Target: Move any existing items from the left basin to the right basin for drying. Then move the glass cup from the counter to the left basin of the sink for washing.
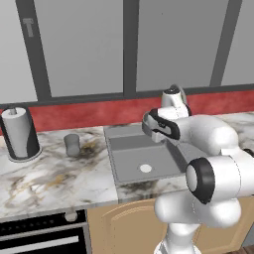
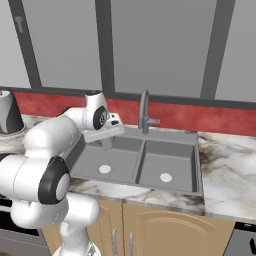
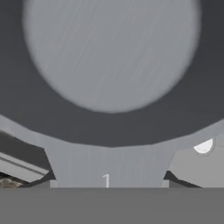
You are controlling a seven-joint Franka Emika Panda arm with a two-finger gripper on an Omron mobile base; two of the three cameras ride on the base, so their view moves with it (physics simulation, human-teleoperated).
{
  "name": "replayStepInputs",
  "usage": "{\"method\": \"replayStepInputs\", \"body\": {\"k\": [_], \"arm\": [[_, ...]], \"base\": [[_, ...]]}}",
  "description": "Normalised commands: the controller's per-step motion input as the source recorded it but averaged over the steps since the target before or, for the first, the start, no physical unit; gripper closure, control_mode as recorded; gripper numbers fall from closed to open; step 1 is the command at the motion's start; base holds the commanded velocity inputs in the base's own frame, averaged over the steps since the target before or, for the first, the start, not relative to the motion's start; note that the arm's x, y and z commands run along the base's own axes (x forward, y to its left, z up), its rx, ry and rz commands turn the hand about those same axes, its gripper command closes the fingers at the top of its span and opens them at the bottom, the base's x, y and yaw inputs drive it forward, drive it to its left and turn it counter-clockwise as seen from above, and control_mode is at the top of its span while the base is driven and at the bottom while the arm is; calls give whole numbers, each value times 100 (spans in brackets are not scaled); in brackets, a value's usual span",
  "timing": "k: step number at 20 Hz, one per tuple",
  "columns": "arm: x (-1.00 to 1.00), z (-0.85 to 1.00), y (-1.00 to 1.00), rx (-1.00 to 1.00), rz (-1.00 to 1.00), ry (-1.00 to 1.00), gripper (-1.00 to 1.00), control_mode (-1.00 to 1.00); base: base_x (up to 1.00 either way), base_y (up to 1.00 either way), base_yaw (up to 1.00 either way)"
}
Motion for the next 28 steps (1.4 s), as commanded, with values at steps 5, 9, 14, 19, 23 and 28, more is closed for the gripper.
{"method": "replayStepInputs", "body": {"k": [5, 9, 14, 19, 23, 28], "arm": [[-45, 40, 0, 0, 0, 0, 100, -100], [-53, 31, 0, 0, 0, 0, 100, -100], [-56, 22, -10, 0, 0, 0, 100, -100], [-49, 9, -33, 0, -2, 1, 100, -100], [-35, 3, -50, 1, -3, 3, 100, -100], [-25, 0, -57, 2, -2, 5, 100, -100]], "base": [[0, 0, 0], [0, 0, 0], [0, 0, 0], [0, 0, 0], [0, 0, 0], [0, 0, 0]]}}
